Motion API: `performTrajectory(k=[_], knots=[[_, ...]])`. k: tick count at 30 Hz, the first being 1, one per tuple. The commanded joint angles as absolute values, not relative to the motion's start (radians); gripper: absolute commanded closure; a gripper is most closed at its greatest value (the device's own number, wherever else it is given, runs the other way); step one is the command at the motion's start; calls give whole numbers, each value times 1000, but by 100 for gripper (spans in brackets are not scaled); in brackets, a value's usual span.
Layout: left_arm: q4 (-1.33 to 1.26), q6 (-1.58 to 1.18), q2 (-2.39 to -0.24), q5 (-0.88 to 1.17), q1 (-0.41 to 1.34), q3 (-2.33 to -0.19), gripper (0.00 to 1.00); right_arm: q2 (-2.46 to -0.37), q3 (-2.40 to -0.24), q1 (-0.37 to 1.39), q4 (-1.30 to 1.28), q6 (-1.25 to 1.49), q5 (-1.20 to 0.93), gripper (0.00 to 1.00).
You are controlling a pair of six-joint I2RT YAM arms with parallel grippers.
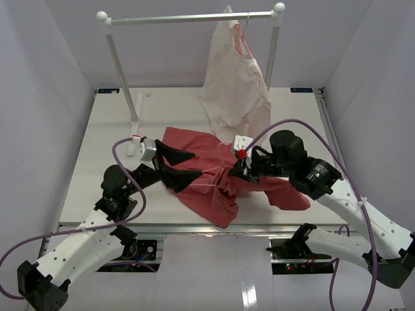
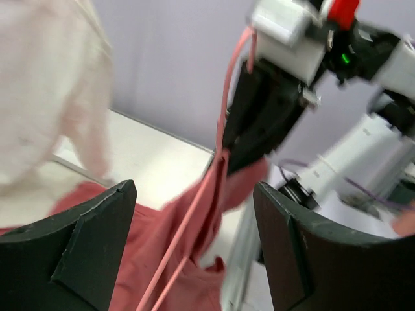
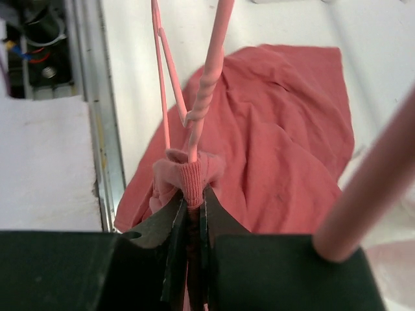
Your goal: Place the t-shirt on the hanger
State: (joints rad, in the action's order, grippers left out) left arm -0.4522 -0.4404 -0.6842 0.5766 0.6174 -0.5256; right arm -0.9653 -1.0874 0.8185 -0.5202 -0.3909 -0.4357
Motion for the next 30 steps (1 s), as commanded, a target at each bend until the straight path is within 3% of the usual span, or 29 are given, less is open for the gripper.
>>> performTrajectory(k=[1, 7, 16, 30], knots=[[-123, -364, -679, 265, 618, -721, 17, -969, -1118, 819, -409, -226, -180, 92], [50, -407, -677, 276, 618, -757, 21, -983, -1118, 818, -332, -66, -59, 92], [-268, -570, -861, 423, 639, -492, 28, -996, -1064, 829, -179, 47, 38, 92], [-513, -605, -1106, 185, 860, -491, 27, -977, -1032, 856, -126, 85, 77, 92]])
